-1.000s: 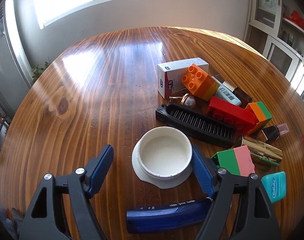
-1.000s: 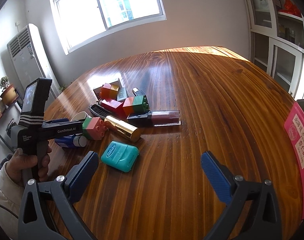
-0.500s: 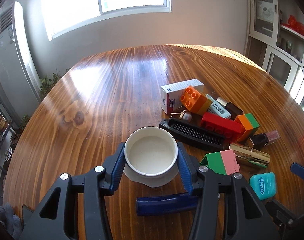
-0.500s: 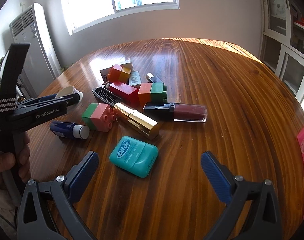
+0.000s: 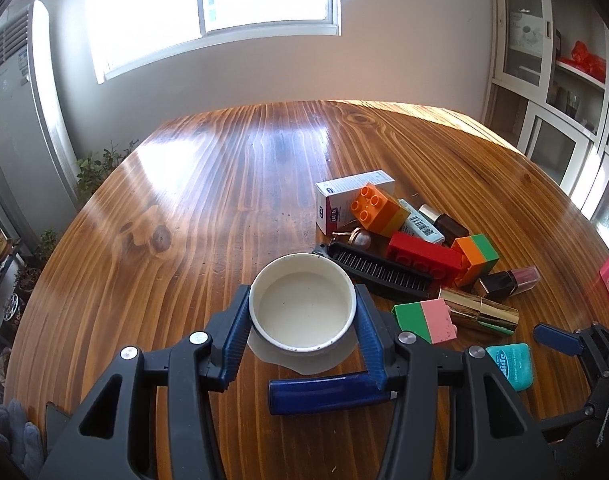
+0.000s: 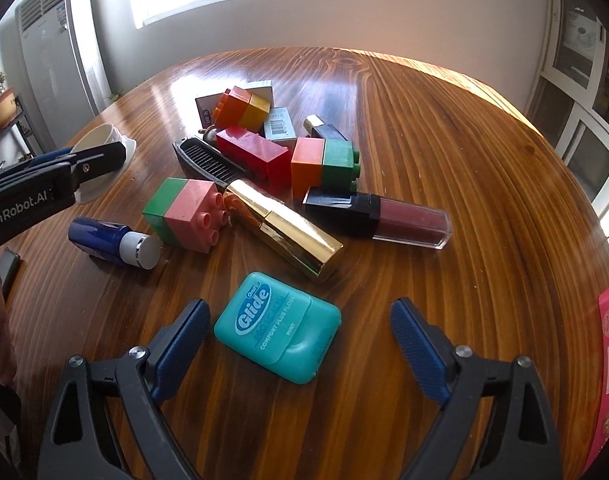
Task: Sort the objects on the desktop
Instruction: 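Grasp the white cup with left gripper while right grasps teal floss case, then carry cup and floss case into the pink tin and release both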
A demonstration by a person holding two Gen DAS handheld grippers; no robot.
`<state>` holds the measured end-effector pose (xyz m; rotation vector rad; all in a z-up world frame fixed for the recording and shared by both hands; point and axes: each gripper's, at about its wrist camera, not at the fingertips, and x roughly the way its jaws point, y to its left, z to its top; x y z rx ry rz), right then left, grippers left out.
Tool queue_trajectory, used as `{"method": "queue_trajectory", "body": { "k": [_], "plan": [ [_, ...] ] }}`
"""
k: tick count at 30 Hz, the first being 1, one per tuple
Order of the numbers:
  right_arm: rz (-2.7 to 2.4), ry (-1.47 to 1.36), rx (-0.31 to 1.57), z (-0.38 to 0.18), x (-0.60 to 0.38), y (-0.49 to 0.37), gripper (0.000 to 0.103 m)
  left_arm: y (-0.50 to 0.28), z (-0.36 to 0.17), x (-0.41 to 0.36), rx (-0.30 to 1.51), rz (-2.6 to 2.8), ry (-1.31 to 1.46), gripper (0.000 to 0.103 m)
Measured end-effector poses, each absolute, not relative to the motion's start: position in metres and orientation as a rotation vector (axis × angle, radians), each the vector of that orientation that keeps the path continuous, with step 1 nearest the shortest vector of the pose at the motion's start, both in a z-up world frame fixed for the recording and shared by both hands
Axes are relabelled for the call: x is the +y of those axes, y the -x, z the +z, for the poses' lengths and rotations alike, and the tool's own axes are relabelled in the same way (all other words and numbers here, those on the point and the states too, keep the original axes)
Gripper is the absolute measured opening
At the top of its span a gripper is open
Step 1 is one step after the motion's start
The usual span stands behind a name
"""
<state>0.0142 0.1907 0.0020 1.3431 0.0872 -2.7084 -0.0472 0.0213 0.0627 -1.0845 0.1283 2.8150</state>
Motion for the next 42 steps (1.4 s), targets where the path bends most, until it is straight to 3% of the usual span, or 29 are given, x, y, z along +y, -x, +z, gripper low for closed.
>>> {"method": "queue_trajectory", "body": {
  "k": [6, 10, 42],
  "plan": [
    [-2.709, -1.329, 0.113, 0.003, 0.193, -0.018, 0.084, 0.049, 0.060, 0.020, 0.128, 2.808, 1.094, 0.053],
    [-2.729, -1.308, 0.110, 0.007, 0.196, -0.021, 0.063, 0.049, 0.058, 0.024, 0.135, 2.805, 1.087, 0.053],
    [-2.999, -1.117, -0.245, 0.054, 0.286, -0.092, 0.063, 0.020, 0.066, 0.073, 0.126, 2.713, 1.016, 0.053]
  ]
}}
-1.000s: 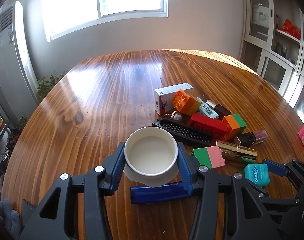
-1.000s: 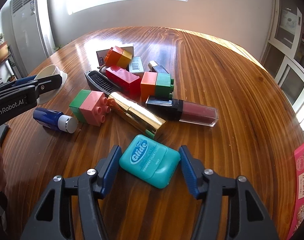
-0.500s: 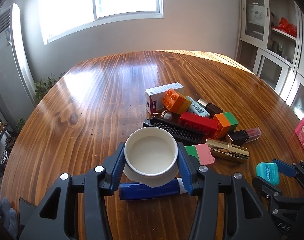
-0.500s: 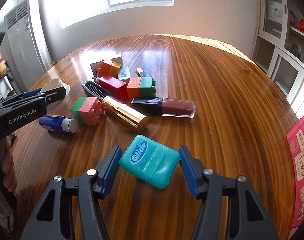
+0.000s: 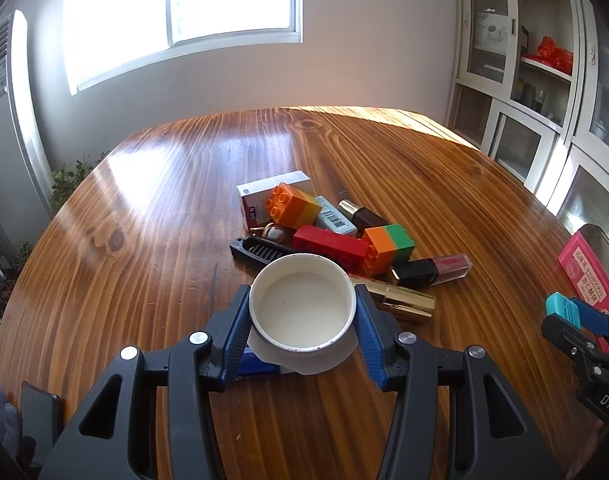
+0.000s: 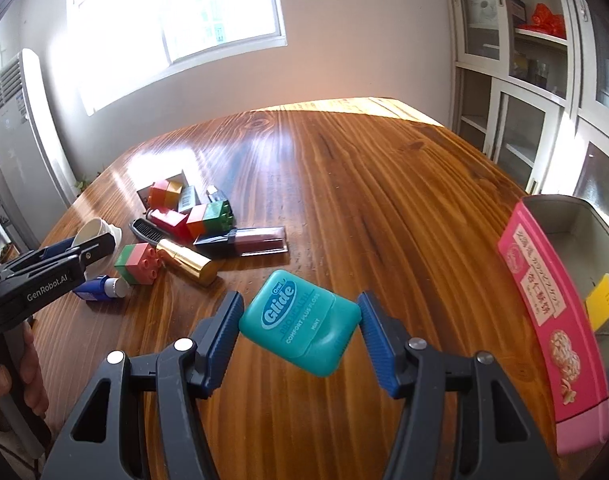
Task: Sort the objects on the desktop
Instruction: 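Carry cup and floss case into the pink tin and release both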
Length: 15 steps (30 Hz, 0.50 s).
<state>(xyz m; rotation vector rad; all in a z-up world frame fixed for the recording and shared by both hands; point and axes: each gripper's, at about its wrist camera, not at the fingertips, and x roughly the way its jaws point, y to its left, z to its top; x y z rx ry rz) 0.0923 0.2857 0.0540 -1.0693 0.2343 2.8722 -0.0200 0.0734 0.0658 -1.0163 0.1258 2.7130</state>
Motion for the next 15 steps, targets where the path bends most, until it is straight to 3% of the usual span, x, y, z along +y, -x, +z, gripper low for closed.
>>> {"method": "queue_trajectory", "body": {
  "k": [15],
  "plan": [
    [2.771, 0.764, 0.396, 0.080, 0.374, -0.158, 0.063, -0.019, 0.078, 0.168, 0.267, 2.561, 0.945, 0.053]
  ]
}}
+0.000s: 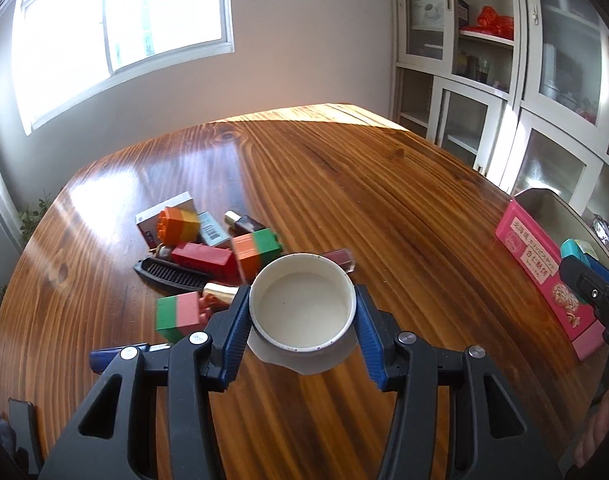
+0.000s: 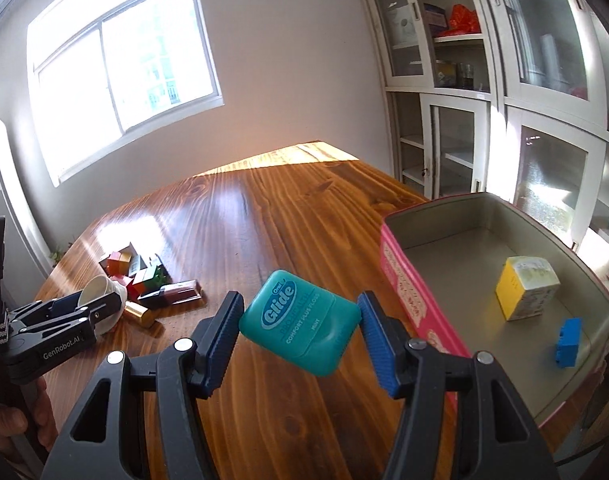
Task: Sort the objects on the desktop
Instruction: 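Carry cup and floss case into the pink tin and release both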
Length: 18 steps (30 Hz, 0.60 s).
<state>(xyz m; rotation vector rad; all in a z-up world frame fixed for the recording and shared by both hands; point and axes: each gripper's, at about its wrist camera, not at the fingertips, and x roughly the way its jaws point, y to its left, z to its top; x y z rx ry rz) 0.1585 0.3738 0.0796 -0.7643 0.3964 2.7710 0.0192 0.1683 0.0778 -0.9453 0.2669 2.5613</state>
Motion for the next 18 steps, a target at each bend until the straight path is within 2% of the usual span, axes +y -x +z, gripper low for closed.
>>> {"method": "queue_trajectory", "body": {
  "k": [5, 18],
  "plan": [
    [2.713, 0.686, 0.473, 0.081, 0.408, -0.181, 0.063, -0.033, 0.083, 0.207, 0.316, 2.504, 0.914, 0.053],
    [2.581, 0.612, 0.532, 0.072, 0.467, -0.218, 0.063, -0.058, 0.089, 0.284, 0.397, 2.360, 0.871, 0.053]
  ]
}}
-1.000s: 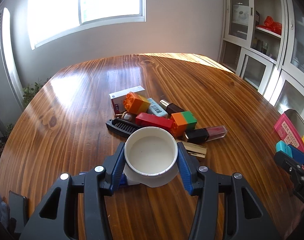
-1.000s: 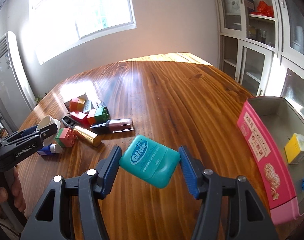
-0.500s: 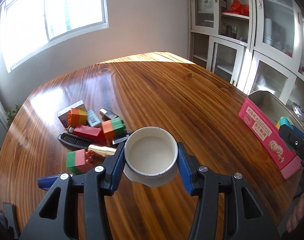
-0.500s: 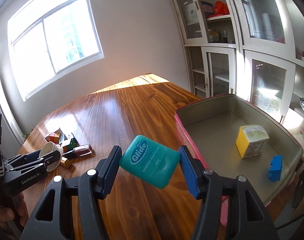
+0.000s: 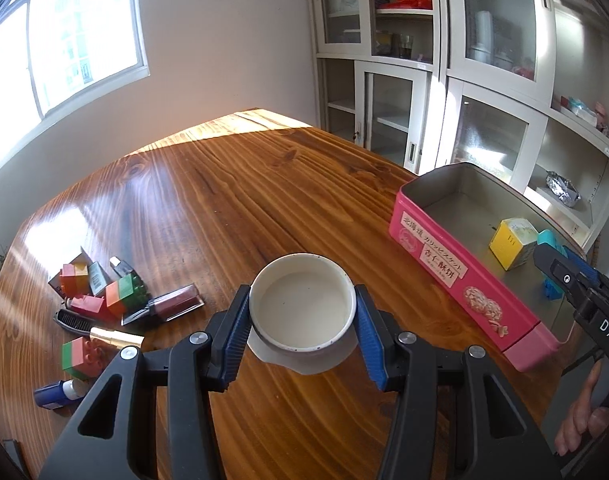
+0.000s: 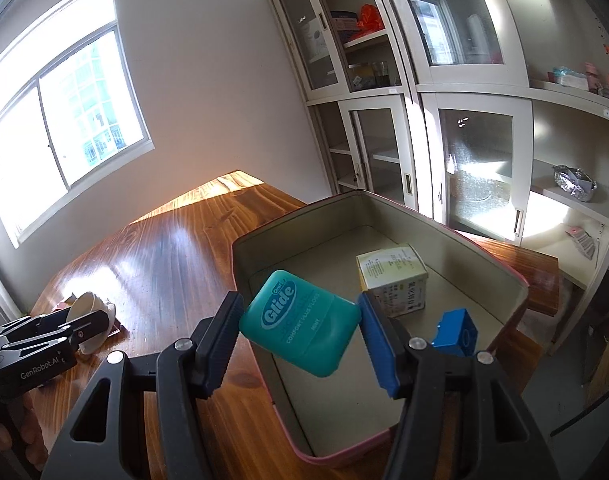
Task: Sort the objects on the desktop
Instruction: 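Carry cup and floss case into the pink tin and release both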
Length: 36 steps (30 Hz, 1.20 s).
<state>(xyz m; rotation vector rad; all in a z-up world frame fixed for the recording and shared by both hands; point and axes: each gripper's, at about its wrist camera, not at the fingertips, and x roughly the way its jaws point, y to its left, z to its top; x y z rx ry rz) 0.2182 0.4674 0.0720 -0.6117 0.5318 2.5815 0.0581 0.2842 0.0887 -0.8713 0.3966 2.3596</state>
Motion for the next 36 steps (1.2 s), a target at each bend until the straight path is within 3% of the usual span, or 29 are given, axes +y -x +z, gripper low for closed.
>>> {"method": "queue_trajectory", "body": {
  "k": [20, 25, 36],
  "plan": [
    [2.531, 0.655, 0.535, 0.054, 0.503, -0.217, 0.064, -0.067, 0.101, 0.376, 0.428, 2.217, 0.818, 0.053],
    [2.547, 0.618, 0.545, 0.056, 0.507, -0.222, 0.079, -0.069, 0.103, 0.393, 0.432, 2.190, 0.804, 0.053],
    [2.542, 0.605, 0.536, 0.057, 0.514, -0.226, 0.079, -0.070, 0.101, 0.419, 0.437, 2.145, 0.797, 0.053]
  ]
}}
